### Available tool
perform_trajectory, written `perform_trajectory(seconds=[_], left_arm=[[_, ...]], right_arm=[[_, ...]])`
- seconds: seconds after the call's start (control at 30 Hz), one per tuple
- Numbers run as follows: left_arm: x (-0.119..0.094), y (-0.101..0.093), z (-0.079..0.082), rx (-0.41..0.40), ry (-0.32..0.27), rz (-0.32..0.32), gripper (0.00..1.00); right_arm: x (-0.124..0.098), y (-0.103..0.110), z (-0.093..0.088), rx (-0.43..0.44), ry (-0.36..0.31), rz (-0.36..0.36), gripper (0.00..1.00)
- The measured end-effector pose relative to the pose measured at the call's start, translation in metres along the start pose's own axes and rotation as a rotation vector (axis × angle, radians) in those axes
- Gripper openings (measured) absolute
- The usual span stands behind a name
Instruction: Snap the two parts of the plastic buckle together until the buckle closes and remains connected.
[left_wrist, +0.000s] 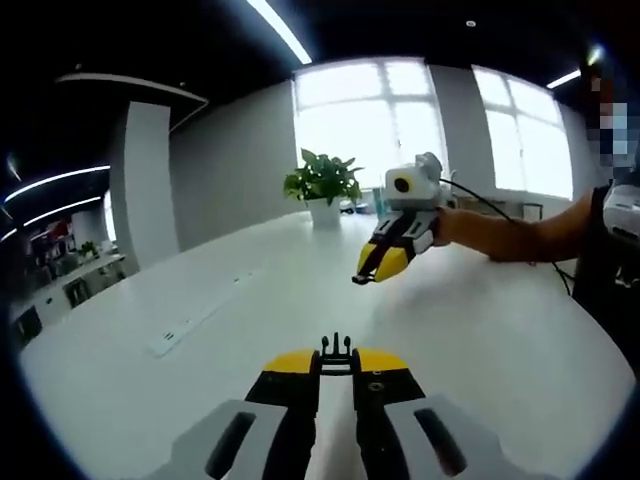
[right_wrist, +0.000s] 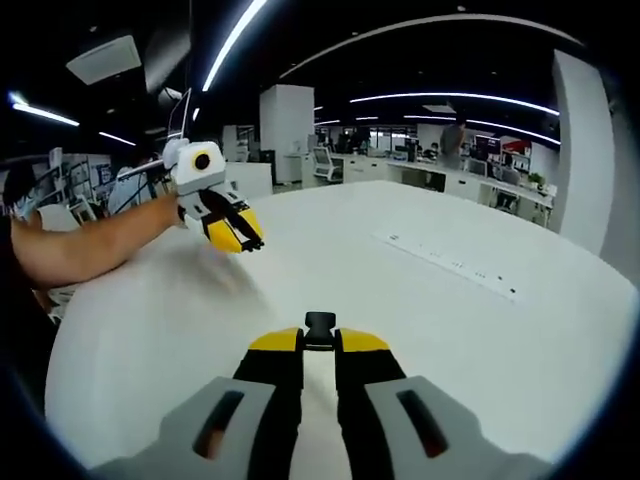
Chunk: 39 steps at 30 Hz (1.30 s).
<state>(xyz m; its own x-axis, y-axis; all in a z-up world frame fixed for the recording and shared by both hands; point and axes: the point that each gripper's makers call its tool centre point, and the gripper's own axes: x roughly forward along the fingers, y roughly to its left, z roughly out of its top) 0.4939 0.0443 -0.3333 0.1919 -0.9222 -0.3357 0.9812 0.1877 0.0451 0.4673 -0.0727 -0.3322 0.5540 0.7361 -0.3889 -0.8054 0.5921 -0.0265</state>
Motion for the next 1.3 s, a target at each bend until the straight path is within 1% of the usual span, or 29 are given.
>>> perform_trajectory(seconds=[0.13, 0.2, 0.27, 0.43, 0.5, 0.53, 0.73, 0.77, 0.9, 0.93, 1.0, 1.07, 1.13, 1.17, 1.2, 1.3], left_arm=[[-0.001, -0.006, -0.007, -0.012, 0.024, 0.000, 0.11], [-0.001, -0.008, -0.007, -0.033, 0.021, -0.002, 0.11], [-0.002, -0.011, -0.004, -0.083, 0.015, -0.008, 0.10], [-0.006, -0.021, -0.006, -0.072, 0.040, -0.008, 0.10], [-0.007, -0.023, -0.005, -0.081, 0.038, -0.007, 0.10], [-0.007, -0.023, -0.004, -0.087, 0.037, -0.006, 0.11], [-0.007, -0.035, -0.002, -0.101, 0.046, -0.014, 0.11], [-0.008, -0.034, -0.002, -0.104, 0.047, -0.015, 0.11], [-0.014, -0.037, -0.005, -0.108, 0.052, -0.009, 0.11], [-0.016, -0.038, -0.005, -0.108, 0.053, -0.007, 0.11], [-0.018, -0.048, -0.003, -0.102, 0.046, -0.002, 0.11], [-0.020, -0.050, -0.002, -0.096, 0.043, -0.001, 0.11], [-0.021, -0.053, -0.001, -0.090, 0.047, -0.002, 0.11], [-0.019, -0.060, 0.000, -0.087, 0.047, -0.002, 0.11], [-0.018, -0.062, 0.000, -0.087, 0.047, -0.003, 0.11], [-0.017, -0.067, -0.002, -0.090, 0.053, -0.011, 0.11]], right_arm=[[-0.001, 0.001, 0.002, 0.006, -0.007, 0.002, 0.10], [-0.001, 0.001, 0.002, 0.010, -0.006, 0.006, 0.10], [0.001, -0.004, 0.003, 0.015, -0.005, 0.010, 0.10], [0.000, -0.007, 0.006, 0.021, -0.013, 0.015, 0.10], [0.000, -0.007, 0.007, 0.024, -0.017, 0.020, 0.10], [0.000, -0.011, 0.009, 0.026, -0.018, 0.021, 0.10], [-0.001, -0.016, 0.014, 0.032, -0.024, 0.024, 0.10], [-0.001, -0.017, 0.015, 0.033, -0.025, 0.025, 0.10], [-0.002, -0.009, 0.016, 0.028, -0.028, 0.027, 0.10], [-0.003, -0.007, 0.015, 0.017, -0.020, 0.038, 0.10], [-0.004, -0.003, 0.014, 0.008, -0.019, 0.039, 0.10], [-0.005, 0.002, 0.013, 0.007, -0.014, 0.051, 0.10], [-0.008, 0.006, 0.014, 0.012, -0.021, 0.054, 0.10], [-0.009, 0.008, 0.015, 0.015, -0.024, 0.057, 0.10], [-0.011, 0.010, 0.015, 0.016, -0.026, 0.058, 0.10], [-0.014, 0.014, 0.014, 0.017, -0.026, 0.061, 0.10]])
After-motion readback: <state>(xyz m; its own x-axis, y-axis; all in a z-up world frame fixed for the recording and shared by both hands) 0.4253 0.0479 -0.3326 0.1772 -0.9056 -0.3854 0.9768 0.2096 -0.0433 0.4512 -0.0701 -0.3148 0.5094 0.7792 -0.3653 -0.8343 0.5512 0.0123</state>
